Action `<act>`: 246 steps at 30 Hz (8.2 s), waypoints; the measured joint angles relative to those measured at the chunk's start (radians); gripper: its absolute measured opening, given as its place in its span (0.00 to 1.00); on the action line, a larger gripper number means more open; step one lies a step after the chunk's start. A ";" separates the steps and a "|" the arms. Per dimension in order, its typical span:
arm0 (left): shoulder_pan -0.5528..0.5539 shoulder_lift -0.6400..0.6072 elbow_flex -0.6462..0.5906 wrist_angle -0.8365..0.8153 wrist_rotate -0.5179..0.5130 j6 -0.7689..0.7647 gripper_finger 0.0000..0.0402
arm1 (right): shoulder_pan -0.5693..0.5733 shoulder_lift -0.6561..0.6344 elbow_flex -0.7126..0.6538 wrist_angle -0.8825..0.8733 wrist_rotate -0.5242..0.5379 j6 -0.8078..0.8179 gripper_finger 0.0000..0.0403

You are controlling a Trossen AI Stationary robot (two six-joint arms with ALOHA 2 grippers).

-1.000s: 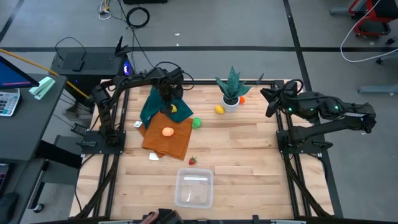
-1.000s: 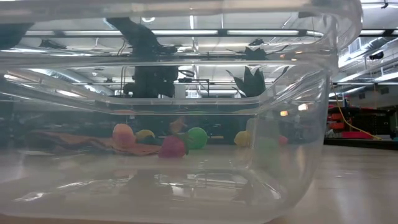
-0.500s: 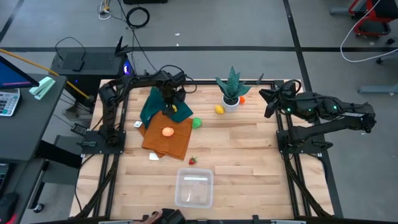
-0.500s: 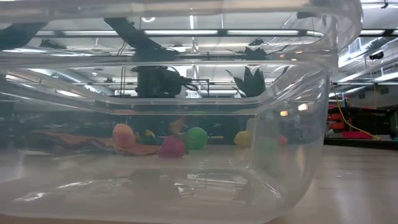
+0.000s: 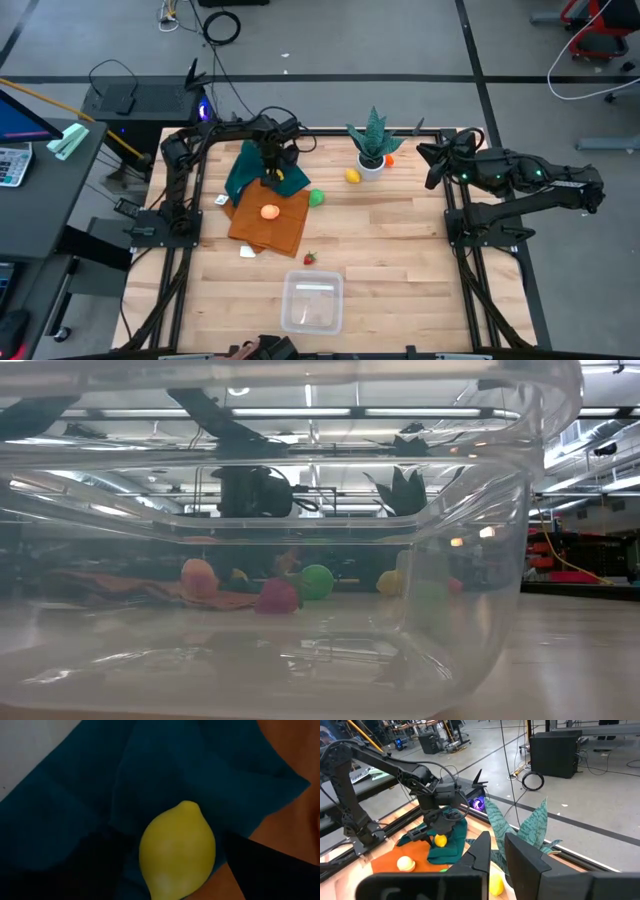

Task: Pick and placing Produce into tupperware
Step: Put the left yellow lemon into the transparent bin, then put the pink peach into the transparent bin

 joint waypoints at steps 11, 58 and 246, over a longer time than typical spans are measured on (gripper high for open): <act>0.000 0.000 0.000 -0.010 -0.003 -0.002 0.53 | 0.000 0.000 0.000 0.000 0.005 0.000 0.07; -0.027 -0.211 0.002 -0.170 -0.048 -0.140 0.52 | 0.000 0.000 0.000 -0.001 0.006 -0.001 0.07; -0.999 0.151 0.779 -0.332 -0.287 -1.311 0.76 | 0.227 0.167 0.000 -0.261 -0.375 0.285 0.07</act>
